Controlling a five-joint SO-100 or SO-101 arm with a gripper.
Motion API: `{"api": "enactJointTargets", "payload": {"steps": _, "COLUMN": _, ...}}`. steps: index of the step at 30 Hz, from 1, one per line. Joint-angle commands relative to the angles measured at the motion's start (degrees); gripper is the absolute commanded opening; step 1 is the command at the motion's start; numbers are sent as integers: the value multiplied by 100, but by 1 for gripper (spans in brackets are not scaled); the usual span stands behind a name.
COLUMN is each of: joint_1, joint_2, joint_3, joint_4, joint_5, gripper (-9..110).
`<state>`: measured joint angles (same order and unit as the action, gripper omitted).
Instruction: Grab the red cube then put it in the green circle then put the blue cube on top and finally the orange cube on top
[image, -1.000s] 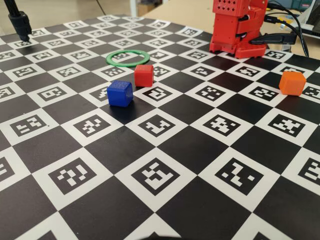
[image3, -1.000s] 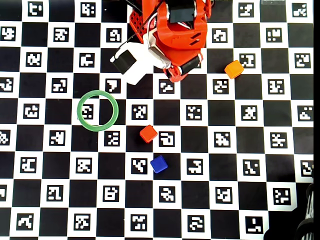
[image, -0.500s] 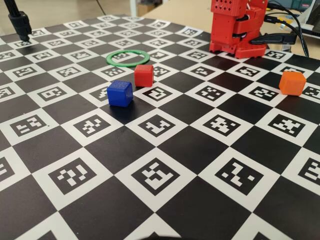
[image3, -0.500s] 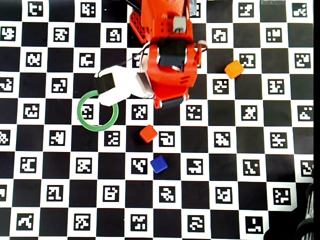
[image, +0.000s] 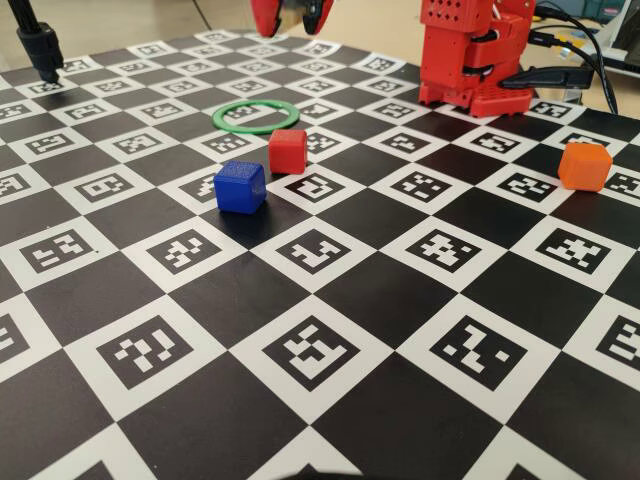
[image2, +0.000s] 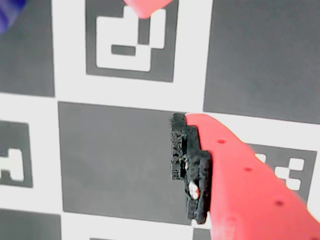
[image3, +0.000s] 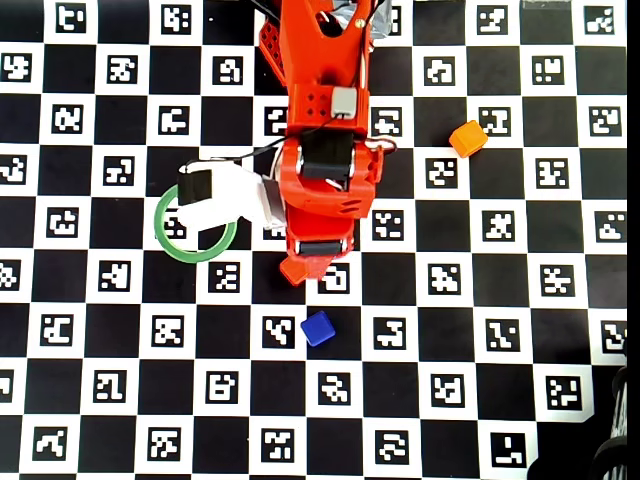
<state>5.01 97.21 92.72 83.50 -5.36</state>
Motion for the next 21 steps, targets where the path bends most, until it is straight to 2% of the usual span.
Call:
{"api": "enactJointTargets", "payload": {"steps": 1, "joint_1": 0, "joint_2": 79, "joint_3": 0, "joint_4": -88, "joint_5": 123, "gripper": 38}}
{"api": "enactJointTargets", "payload": {"steps": 5, "joint_1": -9, "joint_2": 141, "joint_3": 316, "joint_4": -167, "joint_5": 97, "gripper": 42}}
{"api": "enactJointTargets", "payload": {"steps": 21, "joint_1": 141, "joint_2": -202, "joint_3": 1688, "joint_4": -1600, "joint_5": 158, "gripper": 43}}
